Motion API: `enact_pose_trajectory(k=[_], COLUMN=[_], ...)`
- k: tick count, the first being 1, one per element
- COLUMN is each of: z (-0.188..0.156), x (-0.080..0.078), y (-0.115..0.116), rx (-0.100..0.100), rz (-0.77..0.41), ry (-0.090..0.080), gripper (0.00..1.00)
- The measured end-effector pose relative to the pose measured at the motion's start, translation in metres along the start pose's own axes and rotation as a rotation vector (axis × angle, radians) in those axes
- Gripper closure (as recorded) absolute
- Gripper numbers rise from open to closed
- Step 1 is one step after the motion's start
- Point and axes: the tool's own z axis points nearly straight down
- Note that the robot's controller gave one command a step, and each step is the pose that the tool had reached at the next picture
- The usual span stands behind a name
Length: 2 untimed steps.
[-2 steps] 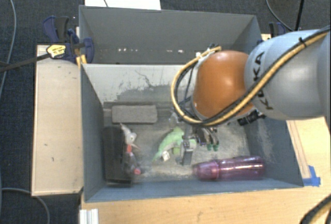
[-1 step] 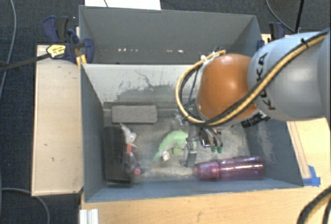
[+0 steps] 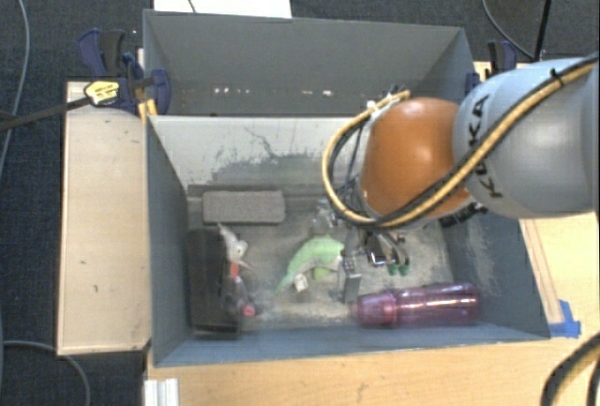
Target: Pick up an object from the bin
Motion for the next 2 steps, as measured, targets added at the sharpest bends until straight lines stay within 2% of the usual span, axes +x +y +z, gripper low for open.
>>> enact_pose_trajectory(k=[1, 2], z=[0.011, 0.063], x=[0.001, -0.005], y=[-0.005, -0.02], rx=[0.0, -0.002], rz=[-0.11, -0.104], ry=[0.004, -0.001], gripper=[0.0, 1.0])
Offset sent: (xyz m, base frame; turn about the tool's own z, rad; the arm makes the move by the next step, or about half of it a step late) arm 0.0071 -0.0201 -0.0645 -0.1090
